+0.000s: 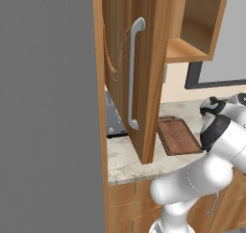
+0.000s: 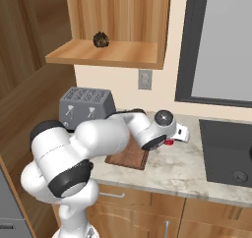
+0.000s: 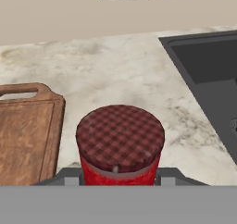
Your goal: Pick the bread, place it on the cutting board, pick the jam, place it on the counter, and close the cabinet.
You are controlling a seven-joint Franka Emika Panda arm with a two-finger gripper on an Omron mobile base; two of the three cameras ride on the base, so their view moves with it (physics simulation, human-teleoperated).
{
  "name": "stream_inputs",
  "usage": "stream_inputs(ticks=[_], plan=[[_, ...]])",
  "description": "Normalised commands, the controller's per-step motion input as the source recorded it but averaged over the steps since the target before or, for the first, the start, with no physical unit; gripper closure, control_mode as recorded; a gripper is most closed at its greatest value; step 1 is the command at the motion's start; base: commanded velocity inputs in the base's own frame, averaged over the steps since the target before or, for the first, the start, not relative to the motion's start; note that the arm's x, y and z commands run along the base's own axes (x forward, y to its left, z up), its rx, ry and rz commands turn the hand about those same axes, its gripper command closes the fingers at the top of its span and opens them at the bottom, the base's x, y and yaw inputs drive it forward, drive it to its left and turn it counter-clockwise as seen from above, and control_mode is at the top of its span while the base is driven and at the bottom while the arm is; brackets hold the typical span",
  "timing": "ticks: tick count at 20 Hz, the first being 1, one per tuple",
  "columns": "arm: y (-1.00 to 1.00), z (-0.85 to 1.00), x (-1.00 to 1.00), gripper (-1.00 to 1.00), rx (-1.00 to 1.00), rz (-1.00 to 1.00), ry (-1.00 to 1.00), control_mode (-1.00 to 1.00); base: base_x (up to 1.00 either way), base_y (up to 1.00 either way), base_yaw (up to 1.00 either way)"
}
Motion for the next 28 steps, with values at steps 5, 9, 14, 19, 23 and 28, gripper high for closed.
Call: stream_inputs(ticks=[5,9,14,19,23,28], plan=[[0.00,-0.23,0.01,1.00,0.00,0.00,0.00,-1.00,0.00,0.00,0.00],[0.00,-0.20,0.01,1.00,0.00,0.00,0.00,-1.00,0.00,0.00,0.00],[0.00,-0.17,0.02,1.00,0.00,0.00,-0.03,-1.00,0.00,0.00,0.00],[-0.03,-0.18,0.06,1.00,0.00,0.00,-0.04,-1.00,0.00,0.00,0.00],[-0.05,-0.18,0.04,1.00,0.00,0.00,-0.03,-1.00,0.00,0.00,0.00],[-0.04,-0.18,0.01,1.00,0.00,0.00,-0.02,-1.00,0.00,0.00,0.00]])
